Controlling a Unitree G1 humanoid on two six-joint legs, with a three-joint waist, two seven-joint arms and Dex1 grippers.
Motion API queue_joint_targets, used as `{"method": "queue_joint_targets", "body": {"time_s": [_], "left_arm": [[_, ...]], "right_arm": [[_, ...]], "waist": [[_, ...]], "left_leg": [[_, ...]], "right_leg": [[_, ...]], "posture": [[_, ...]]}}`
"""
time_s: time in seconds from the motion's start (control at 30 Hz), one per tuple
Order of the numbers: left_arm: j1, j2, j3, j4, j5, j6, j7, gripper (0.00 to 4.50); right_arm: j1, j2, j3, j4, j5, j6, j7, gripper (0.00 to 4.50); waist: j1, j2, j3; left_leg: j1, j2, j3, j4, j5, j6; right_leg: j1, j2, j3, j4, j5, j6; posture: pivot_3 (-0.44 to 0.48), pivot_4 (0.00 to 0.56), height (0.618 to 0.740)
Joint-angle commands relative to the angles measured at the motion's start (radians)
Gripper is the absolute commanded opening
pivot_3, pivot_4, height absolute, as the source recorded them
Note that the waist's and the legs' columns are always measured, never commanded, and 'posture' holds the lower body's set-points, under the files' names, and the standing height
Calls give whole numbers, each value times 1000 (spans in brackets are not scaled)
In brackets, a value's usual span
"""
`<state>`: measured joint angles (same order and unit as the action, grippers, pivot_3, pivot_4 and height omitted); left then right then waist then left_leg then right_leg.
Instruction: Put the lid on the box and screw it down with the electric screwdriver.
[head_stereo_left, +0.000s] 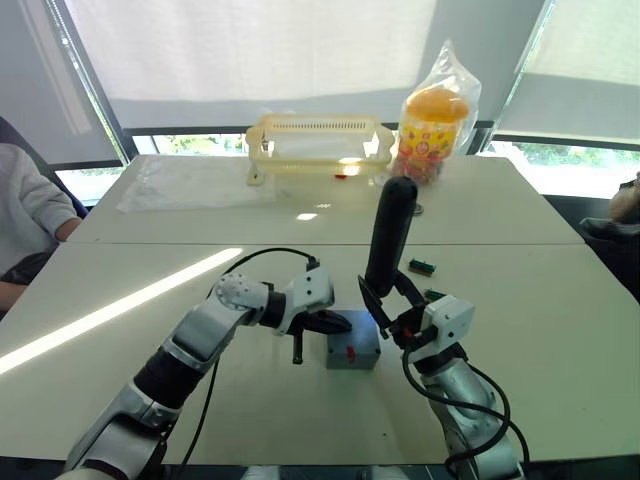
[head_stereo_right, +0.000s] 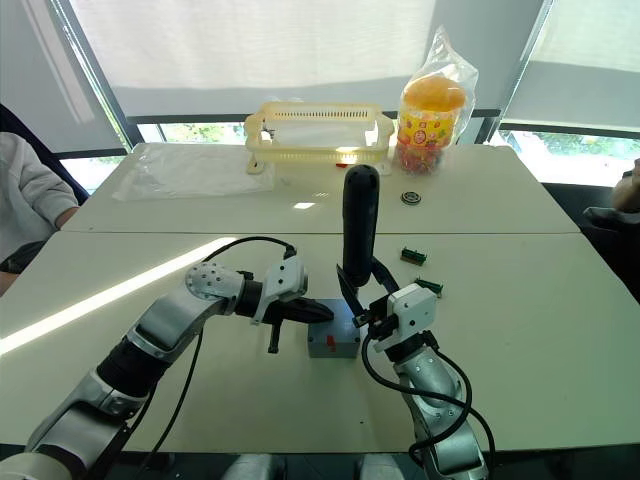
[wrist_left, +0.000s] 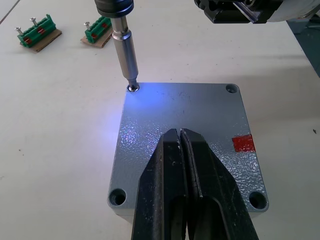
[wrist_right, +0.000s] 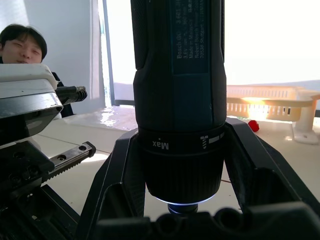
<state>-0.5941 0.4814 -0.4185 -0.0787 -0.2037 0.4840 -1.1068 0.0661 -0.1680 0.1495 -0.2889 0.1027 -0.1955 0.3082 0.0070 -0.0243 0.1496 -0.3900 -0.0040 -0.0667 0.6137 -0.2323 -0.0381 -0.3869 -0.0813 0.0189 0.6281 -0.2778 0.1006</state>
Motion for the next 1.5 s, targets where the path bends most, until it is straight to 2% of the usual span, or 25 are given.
{"method": "queue_joint_targets", "body": {"time_s": [0.03,0.57,0.73,0.87,1.03,1.13,1.27,1.37,1.47,1.5], "left_arm": [[18,15,-28,12,33,17,2,0],[21,12,-42,24,45,-2,-1,0],[29,12,-44,25,48,-13,-4,0],[36,18,-43,28,48,-24,-11,0],[35,-6,-10,36,21,-19,0,0],[34,-22,7,33,1,-4,6,0],[26,-45,48,17,-43,36,13,0],[-13,-53,121,-32,-125,99,10,0],[-57,-27,147,-82,-162,128,-14,0],[-75,-6,155,-110,-178,133,-38,0]], "right_arm": [[44,-11,-1,125,-19,56,2,1815],[38,-30,-30,73,-13,67,-5,1815],[16,-69,-92,-131,37,171,-15,1815],[-104,-126,-165,-346,119,367,-37,1815],[-284,-188,-291,-470,276,628,-82,1815],[-343,-169,-350,-486,399,735,-122,1815],[-433,-133,-502,-432,677,883,-254,1815],[-522,-261,-655,-300,916,1033,-318,1815],[-568,-423,-755,-148,1041,1177,-383,1815],[-573,-514,-784,-67,1076,1254,-364,1815]], "waist": [[0,0,0],[3,0,0],[7,2,1],[6,10,10],[6,11,13],[4,11,13],[2,14,19],[3,16,30],[5,17,33],[4,17,34]], "left_leg": [[0,0,0,0,0,0],[0,0,0,0,0,0],[-1,0,0,0,0,0],[-3,-1,-1,2,0,0],[-4,-3,1,1,0,0],[-4,-2,-1,-1,0,0],[-4,-2,-2,-1,0,0],[-5,-1,0,2,0,1],[-13,-2,0,4,1,1],[-18,-2,-1,5,1,1]], "right_leg": [[0,0,0,0,0,0],[0,0,0,0,0,0],[0,-1,0,0,0,0],[-2,-2,1,0,0,0],[-4,-1,2,0,0,0],[-4,1,-1,0,0,1],[-4,2,-1,1,0,1],[-4,0,0,2,1,0],[-10,-1,0,2,1,0],[-14,-1,0,2,1,1]], "posture": [[0,150,740],[0,150,740],[0,150,740],[0,150,740],[0,150,740],[0,150,740],[0,150,740],[0,150,740],[0,150,740],[0,150,740]]}}
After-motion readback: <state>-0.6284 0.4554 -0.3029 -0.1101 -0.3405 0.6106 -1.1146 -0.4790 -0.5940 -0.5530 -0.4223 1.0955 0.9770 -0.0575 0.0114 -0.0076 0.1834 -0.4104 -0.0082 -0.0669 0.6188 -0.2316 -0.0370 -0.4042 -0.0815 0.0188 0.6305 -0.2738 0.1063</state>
